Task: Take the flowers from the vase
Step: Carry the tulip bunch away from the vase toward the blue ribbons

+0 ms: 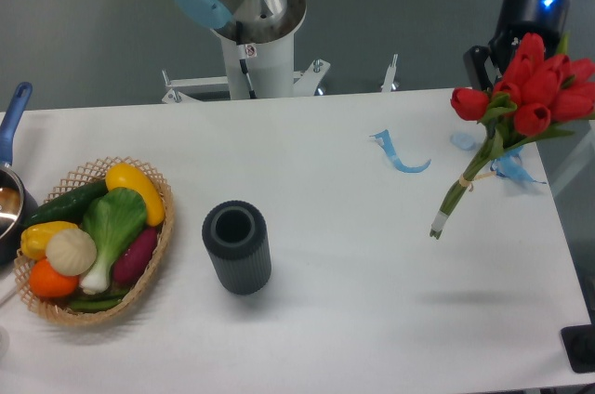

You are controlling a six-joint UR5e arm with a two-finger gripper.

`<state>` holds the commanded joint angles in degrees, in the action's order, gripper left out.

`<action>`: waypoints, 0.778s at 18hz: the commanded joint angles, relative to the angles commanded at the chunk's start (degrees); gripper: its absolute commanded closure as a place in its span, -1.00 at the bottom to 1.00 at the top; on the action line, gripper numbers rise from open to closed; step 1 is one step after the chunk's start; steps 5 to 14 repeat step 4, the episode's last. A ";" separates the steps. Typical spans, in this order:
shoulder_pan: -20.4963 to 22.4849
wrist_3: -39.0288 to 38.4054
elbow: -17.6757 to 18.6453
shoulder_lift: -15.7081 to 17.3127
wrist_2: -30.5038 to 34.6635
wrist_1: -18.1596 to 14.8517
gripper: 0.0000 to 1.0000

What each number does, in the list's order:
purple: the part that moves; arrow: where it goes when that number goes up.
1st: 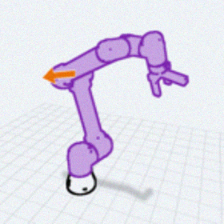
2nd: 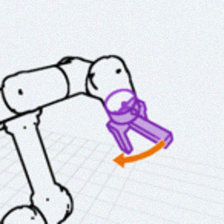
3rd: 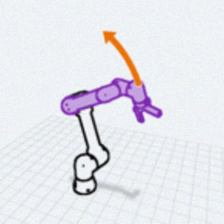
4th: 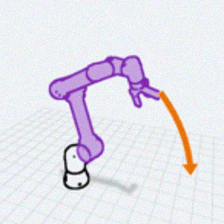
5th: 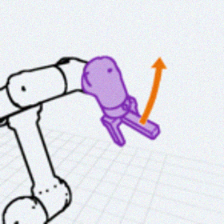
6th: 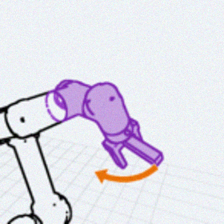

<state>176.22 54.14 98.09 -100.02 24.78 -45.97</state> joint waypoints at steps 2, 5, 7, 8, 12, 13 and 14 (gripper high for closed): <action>0.00 -0.09 0.00 0.09 0.00 0.00 0.65; 0.00 -0.09 -0.09 0.17 0.00 0.00 0.65; 0.00 -0.09 -0.09 0.17 0.00 0.00 0.65; 0.00 -0.09 -0.09 0.17 0.00 0.00 0.65; 0.00 -0.09 -0.09 0.17 0.00 0.00 0.65; 0.00 -0.09 -0.09 0.17 0.00 0.00 0.65; 0.00 -0.09 -0.09 0.17 0.00 0.00 0.65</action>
